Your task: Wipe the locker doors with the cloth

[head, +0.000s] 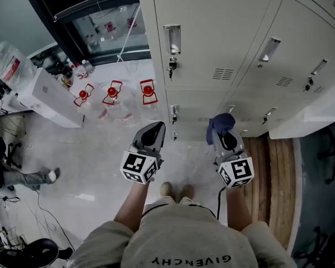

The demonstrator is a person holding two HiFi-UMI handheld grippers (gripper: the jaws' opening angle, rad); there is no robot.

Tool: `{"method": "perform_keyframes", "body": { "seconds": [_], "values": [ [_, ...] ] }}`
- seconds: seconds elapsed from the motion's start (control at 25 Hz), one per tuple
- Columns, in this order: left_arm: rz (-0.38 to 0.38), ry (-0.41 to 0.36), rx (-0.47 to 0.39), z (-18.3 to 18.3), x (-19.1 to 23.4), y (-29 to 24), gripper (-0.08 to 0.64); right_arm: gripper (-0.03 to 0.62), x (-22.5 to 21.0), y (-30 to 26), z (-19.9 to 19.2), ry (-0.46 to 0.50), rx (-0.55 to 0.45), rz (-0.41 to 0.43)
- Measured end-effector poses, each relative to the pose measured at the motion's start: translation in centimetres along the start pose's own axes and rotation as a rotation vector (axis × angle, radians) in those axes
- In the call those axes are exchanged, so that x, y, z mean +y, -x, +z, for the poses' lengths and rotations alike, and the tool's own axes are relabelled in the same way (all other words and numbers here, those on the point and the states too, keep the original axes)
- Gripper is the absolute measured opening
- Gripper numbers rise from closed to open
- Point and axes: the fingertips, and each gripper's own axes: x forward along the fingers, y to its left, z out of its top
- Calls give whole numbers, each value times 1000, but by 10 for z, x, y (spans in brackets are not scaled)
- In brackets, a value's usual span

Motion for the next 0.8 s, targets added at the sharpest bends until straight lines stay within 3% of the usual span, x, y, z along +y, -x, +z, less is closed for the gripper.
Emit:
{"method": "perform_keyframes", "body": {
  "seconds": [0.8],
  "values": [
    [48,-26,-40,22,20,23,-2,52,20,-3,5,-9,-8,14]
  ]
}}
